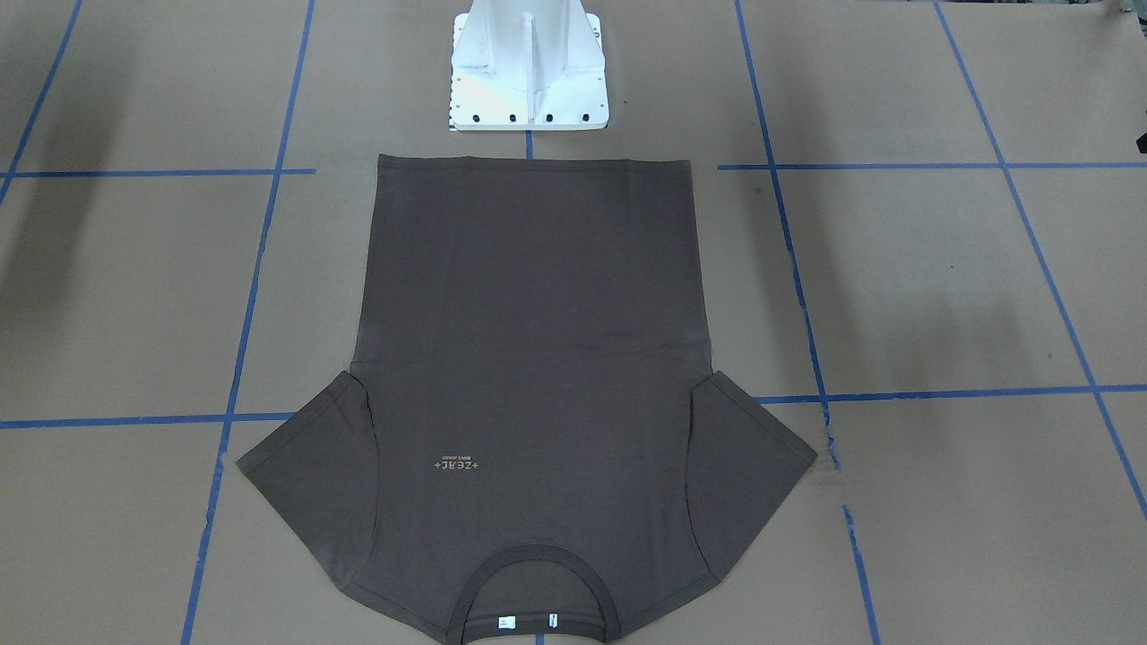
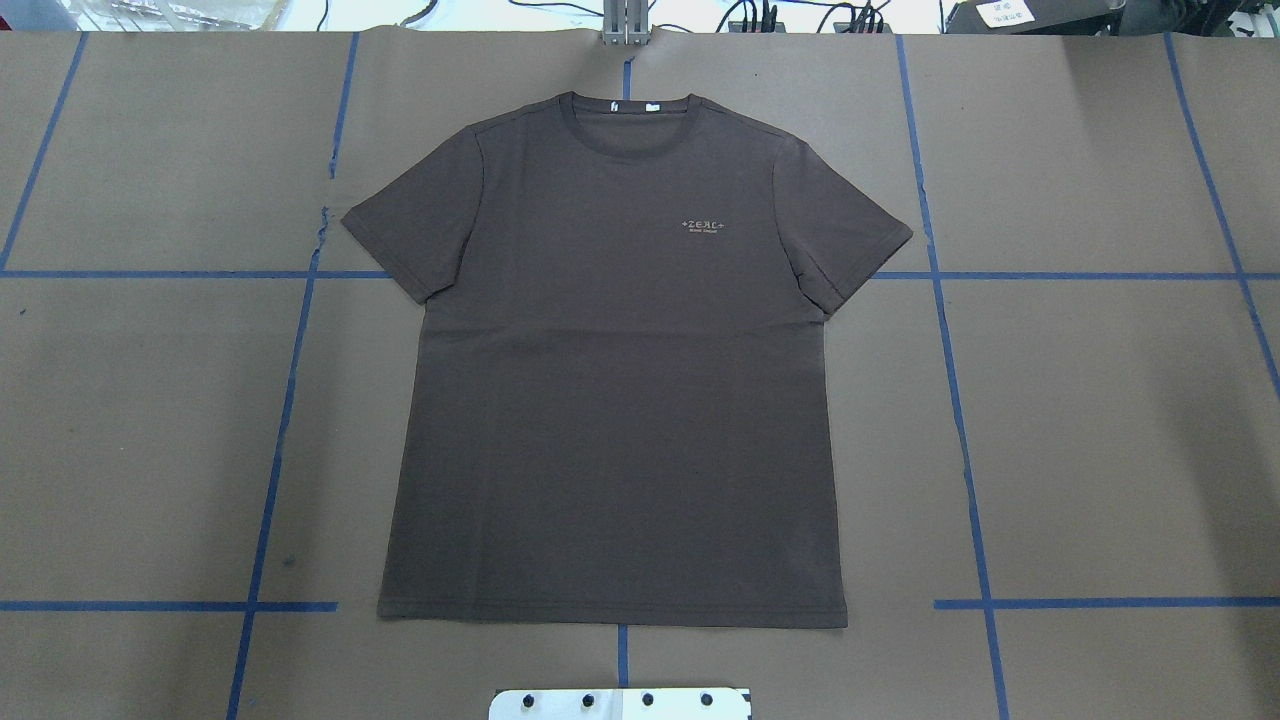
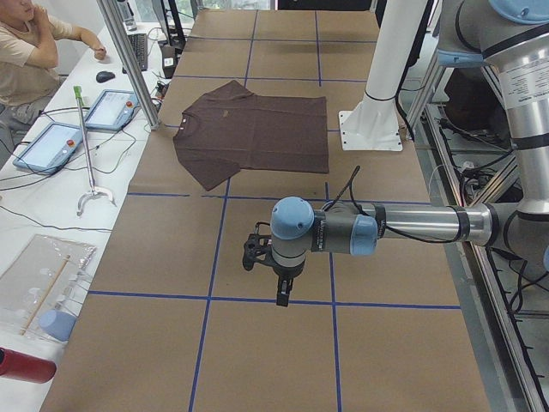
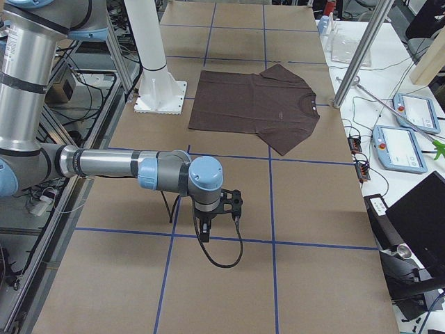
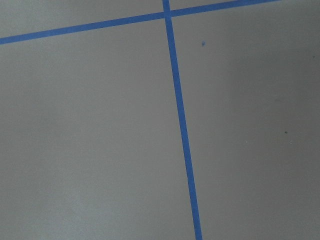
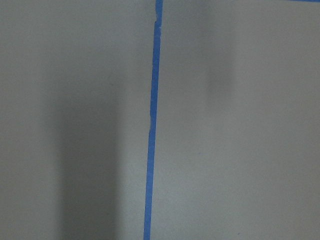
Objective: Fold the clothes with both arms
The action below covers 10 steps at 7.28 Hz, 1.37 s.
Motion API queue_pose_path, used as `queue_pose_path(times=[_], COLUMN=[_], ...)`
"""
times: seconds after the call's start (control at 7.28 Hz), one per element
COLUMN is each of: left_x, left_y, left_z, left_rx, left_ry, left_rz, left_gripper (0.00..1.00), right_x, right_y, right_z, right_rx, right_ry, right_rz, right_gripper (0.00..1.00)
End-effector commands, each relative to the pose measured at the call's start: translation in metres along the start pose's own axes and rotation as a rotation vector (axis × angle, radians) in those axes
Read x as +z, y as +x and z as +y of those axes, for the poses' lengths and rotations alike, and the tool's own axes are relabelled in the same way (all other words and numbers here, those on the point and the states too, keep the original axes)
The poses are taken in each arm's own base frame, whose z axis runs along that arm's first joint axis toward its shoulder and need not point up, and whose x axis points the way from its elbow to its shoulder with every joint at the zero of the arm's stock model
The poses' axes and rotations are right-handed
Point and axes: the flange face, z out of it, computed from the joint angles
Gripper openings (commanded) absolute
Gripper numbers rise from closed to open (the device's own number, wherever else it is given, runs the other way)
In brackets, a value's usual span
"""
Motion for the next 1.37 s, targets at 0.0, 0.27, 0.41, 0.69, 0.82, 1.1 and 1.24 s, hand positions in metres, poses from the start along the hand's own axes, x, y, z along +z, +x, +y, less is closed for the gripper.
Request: queue_pose_path(times=[0.0,0.27,0.41,0.69,0.82,1.1,1.24], left_x=[-0.001,-0.012,-0.027,-0.059,-0.081,-0.068,-0.063], left_y=[0.001,0.012,0.025,0.051,0.067,0.055,0.051], left_z=[-0.001,-0.004,-0.017,-0.062,-0.109,-0.113,-0.118], left_rx=[0.011,0.029,0.061,0.205,0.335,0.43,0.449], left_ry=[0.002,0.025,0.062,0.212,0.361,0.412,0.438], left_rz=[-0.002,-0.003,-0.012,-0.028,-0.045,-0.047,-0.046], left_gripper=[1.0,1.0,1.0,1.0,1.0,1.0,1.0], right_x=[-0.001,-0.003,-0.013,-0.04,-0.053,-0.043,-0.045], right_y=[-0.001,-0.003,-0.012,-0.035,-0.041,-0.035,-0.04], right_z=[0.0,-0.001,-0.012,-0.048,-0.093,-0.101,-0.106], right_rx=[-0.002,-0.008,-0.062,-0.249,-0.302,-0.298,-0.312], right_ry=[0.001,0.008,0.067,0.264,0.33,0.318,0.322], right_rz=[-0.001,-0.002,-0.005,0.019,0.025,-0.012,-0.048], right_gripper=[1.0,1.0,1.0,1.0,1.0,1.0,1.0])
